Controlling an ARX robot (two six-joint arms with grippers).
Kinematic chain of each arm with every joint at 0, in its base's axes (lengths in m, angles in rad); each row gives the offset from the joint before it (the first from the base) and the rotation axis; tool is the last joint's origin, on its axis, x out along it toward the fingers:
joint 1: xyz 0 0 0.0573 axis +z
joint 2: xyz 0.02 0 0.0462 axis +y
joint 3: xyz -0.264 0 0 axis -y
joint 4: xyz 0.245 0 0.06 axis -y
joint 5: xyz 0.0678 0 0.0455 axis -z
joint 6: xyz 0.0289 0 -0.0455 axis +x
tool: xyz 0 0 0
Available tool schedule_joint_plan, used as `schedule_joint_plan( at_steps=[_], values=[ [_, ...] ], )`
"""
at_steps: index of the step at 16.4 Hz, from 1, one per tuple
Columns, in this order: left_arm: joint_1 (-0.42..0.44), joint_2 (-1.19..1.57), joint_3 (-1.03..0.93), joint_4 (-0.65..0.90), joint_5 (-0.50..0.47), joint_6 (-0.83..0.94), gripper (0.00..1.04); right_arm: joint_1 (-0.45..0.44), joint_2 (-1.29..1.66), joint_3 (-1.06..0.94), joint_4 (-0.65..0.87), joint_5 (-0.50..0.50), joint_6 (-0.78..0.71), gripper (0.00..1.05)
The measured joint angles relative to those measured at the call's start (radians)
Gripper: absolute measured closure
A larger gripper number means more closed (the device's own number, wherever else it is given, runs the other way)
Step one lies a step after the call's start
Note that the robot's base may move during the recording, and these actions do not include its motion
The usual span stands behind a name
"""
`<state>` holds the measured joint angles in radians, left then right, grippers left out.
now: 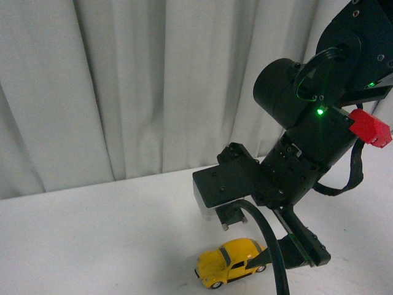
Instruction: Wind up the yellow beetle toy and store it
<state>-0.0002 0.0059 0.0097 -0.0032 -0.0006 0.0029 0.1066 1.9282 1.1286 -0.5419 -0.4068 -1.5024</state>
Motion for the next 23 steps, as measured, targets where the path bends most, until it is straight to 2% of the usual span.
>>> schedule_joint_plan(
  at_steps=[3, 18, 21, 23],
  values=[
    [0.0, 0.0, 0.0, 0.0, 0.0, 0.0, 0.07, 0.023, 0.104, 0.046, -0.039, 0.058, -0.046, 0.07],
    [0.0, 0.0, 0.0, 0.0, 0.0, 0.0, 0.07, 0.057, 0.194, 0.113, -0.066, 0.179, -0.096, 0.07],
    [0.0, 0.0, 0.0, 0.0, 0.0, 0.0, 0.07, 0.058, 0.194, 0.114, -0.065, 0.18, -0.097, 0.12],
    [0.0, 0.0, 0.0, 0.0, 0.0, 0.0, 0.07, 0.063, 0.194, 0.116, -0.068, 0.184, -0.097, 0.26]
  ],
)
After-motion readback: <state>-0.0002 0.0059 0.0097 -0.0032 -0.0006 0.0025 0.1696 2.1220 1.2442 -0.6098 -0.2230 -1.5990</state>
